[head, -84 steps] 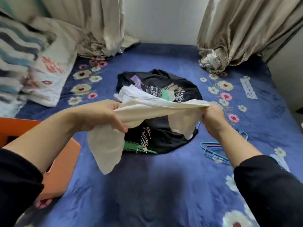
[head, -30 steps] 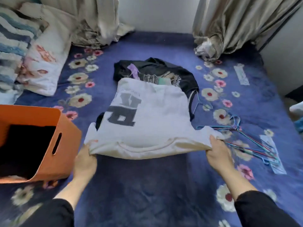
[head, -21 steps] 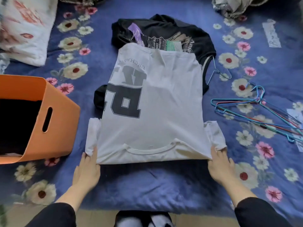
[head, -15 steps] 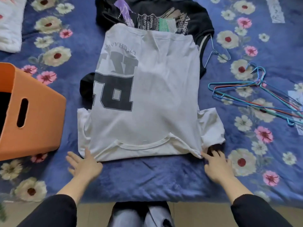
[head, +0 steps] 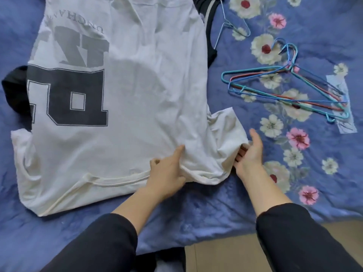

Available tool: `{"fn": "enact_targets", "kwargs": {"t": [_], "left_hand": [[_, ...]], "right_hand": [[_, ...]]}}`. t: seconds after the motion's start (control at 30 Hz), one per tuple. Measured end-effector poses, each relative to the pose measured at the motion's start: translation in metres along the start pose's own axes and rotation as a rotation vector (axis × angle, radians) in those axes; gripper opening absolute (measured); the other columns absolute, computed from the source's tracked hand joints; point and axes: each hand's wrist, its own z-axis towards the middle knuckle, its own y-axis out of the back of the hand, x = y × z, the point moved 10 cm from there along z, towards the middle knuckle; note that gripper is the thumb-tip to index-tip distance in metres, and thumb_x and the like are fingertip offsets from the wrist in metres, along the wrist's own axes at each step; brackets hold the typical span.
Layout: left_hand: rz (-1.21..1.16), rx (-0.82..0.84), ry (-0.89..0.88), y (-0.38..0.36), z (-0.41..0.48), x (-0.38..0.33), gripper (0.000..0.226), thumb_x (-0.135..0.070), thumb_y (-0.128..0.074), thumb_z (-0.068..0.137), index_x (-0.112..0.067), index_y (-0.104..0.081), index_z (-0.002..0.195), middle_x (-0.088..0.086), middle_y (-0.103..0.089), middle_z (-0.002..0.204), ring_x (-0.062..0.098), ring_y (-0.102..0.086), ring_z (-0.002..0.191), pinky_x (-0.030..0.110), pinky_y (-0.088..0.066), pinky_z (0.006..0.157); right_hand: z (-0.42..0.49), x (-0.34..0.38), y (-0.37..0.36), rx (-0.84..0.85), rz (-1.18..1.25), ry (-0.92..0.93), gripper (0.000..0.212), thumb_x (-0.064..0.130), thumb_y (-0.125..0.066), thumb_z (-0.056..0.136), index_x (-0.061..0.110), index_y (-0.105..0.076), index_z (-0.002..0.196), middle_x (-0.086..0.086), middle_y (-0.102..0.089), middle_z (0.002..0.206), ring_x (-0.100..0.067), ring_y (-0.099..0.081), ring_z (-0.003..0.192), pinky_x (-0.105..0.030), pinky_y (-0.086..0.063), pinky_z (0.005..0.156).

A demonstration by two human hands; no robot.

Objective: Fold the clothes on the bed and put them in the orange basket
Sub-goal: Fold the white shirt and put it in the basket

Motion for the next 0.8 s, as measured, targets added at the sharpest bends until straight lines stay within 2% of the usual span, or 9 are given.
{"fn": "enact_targets", "kwargs": {"t": [0.13,0.23,0.33,0.4,0.5,0.53,0.67,0.73,0.8], "left_hand": [[-0.021,0.150,-0.188,-0.011,-0.015,-0.025,0.048,-0.012,-0.053,0.075,-0.037,-0.059,0.116,0.000,-0.066,0.086,0.027,-0.061,0.092,0.031,-0.040,0.072],[0.208,0.309,-0.333,-0.037,-0.039,-0.039,0.063,-0.016,-0.049,0.079,-0.047,-0.047,0.133,0.002,-0.068,0.104,0.027,-0.060,0.100,0.030,-0.039,0.074],[0.303,0.492,-0.351,-0.065,-0.051,-0.039,0.071,-0.017,-0.049,0.082,-0.047,-0.030,0.144,0.005,-0.063,0.115,0.030,-0.057,0.107,0.033,-0.042,0.078],[0.300,0.533,-0.344,-0.074,-0.051,-0.040,0.076,-0.020,-0.052,0.081,-0.048,-0.022,0.146,0.006,-0.063,0.114,0.032,-0.057,0.105,0.034,-0.043,0.077],[0.257,0.587,-0.318,-0.085,-0.050,-0.040,0.084,-0.023,-0.054,0.078,-0.052,-0.013,0.146,0.003,-0.066,0.109,0.030,-0.059,0.100,0.034,-0.048,0.078],[0.233,0.615,-0.300,-0.088,-0.050,-0.039,0.085,-0.023,-0.054,0.078,-0.053,-0.013,0.146,0.001,-0.067,0.106,0.028,-0.060,0.099,0.033,-0.049,0.079],[0.033,0.667,-0.196,-0.090,-0.048,-0.035,0.082,-0.027,-0.055,0.080,-0.054,-0.015,0.146,-0.003,-0.066,0.091,0.022,-0.060,0.092,0.032,-0.049,0.079],[-0.025,0.648,-0.163,-0.089,-0.049,-0.031,0.081,-0.027,-0.055,0.081,-0.055,-0.015,0.146,-0.002,-0.068,0.088,0.021,-0.061,0.088,0.032,-0.049,0.081],[-0.046,0.634,-0.169,-0.089,-0.051,-0.031,0.080,-0.025,-0.055,0.081,-0.053,-0.018,0.146,0.001,-0.069,0.088,0.022,-0.062,0.088,0.030,-0.049,0.081]], "right_hand": [[0.004,0.041,0.030,-0.206,-0.051,0.216,0.020,0.005,-0.071,0.070,0.008,-0.064,0.089,-0.004,-0.068,0.088,-0.019,-0.062,0.072,-0.028,-0.050,0.062],[0.011,0.057,0.065,-0.254,-0.058,0.341,0.019,0.002,-0.064,0.082,0.010,-0.066,0.099,0.002,-0.064,0.082,-0.010,-0.058,0.069,-0.020,-0.049,0.059],[0.028,0.033,0.083,-0.209,-0.215,0.234,0.010,0.019,-0.063,0.087,0.012,-0.067,0.093,-0.003,-0.066,0.092,-0.017,-0.061,0.080,-0.031,-0.050,0.070],[0.032,0.020,0.080,-0.127,-0.183,0.147,0.005,0.026,-0.067,0.086,0.021,-0.066,0.086,-0.001,-0.068,0.092,-0.016,-0.063,0.079,-0.033,-0.051,0.071],[0.033,0.019,0.069,-0.023,-0.222,0.095,0.016,0.015,-0.072,0.082,0.013,-0.066,0.097,-0.002,-0.068,0.090,-0.017,-0.064,0.078,-0.030,-0.051,0.065],[0.031,0.023,0.070,-0.038,-0.233,0.106,0.019,0.009,-0.071,0.080,0.008,-0.065,0.098,-0.004,-0.068,0.087,-0.019,-0.063,0.075,-0.029,-0.049,0.061],[0.003,0.049,0.074,-0.206,-0.066,0.225,0.014,0.003,-0.062,0.074,0.011,-0.052,0.068,-0.008,-0.054,0.074,-0.019,-0.050,0.064,-0.029,-0.037,0.054],[-0.019,0.054,0.038,-0.013,-0.008,0.284,0.011,0.001,-0.063,0.071,0.010,-0.057,0.067,-0.006,-0.057,0.069,-0.020,-0.052,0.066,-0.027,-0.040,0.055],[-0.050,0.039,-0.019,0.364,-0.122,0.246,0.006,0.002,-0.063,0.079,0.004,-0.068,0.081,-0.007,-0.063,0.073,-0.020,-0.058,0.069,-0.027,-0.047,0.058]]}}
